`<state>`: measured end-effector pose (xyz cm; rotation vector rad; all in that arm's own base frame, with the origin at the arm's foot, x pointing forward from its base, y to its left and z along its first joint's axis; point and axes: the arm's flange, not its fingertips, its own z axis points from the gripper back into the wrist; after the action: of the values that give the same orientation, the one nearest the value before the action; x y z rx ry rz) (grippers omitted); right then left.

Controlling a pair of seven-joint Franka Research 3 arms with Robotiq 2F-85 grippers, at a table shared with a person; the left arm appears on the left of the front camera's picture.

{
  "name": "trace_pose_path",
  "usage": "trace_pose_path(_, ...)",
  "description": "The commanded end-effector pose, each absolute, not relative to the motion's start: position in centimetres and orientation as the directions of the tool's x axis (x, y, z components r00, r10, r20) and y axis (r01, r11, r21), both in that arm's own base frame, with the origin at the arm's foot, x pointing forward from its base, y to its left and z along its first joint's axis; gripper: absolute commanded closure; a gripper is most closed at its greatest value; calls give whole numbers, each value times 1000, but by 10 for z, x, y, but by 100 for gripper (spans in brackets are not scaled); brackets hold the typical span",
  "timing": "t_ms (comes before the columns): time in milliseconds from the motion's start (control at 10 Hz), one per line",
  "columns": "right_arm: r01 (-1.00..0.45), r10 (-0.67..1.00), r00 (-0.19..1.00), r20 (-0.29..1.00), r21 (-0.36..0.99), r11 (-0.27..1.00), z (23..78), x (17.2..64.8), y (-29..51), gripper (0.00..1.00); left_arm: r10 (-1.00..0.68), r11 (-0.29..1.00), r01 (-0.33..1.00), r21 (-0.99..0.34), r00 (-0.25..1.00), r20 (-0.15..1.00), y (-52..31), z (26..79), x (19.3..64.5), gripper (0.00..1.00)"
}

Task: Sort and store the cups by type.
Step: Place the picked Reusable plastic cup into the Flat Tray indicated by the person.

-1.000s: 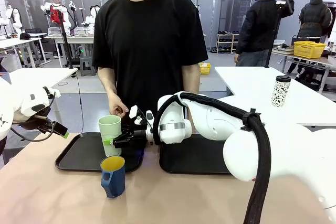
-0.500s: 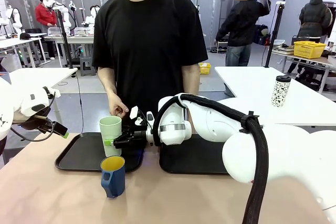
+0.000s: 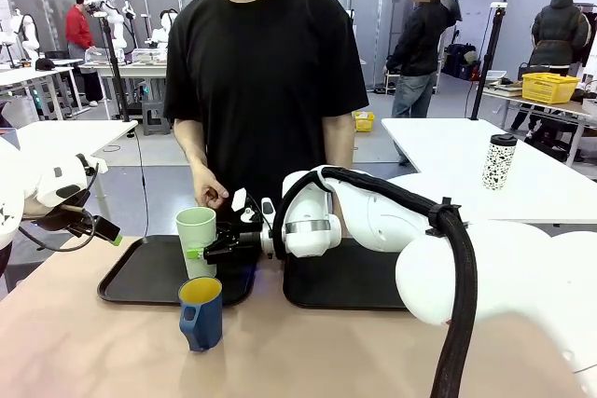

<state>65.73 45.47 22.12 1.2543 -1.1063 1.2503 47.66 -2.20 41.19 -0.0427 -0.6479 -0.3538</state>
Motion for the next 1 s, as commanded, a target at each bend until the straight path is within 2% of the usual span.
trace_pose_path(0, -994, 70, 57, 996, 63, -89, 222, 659, 449, 0, -308, 939, 336, 69, 737, 602, -22, 414, 475, 0)
trace_pose_path(900, -995, 143, 75, 987, 83, -49, 216, 644, 410, 0, -308, 939, 336, 69, 737, 602, -22, 414, 475, 0)
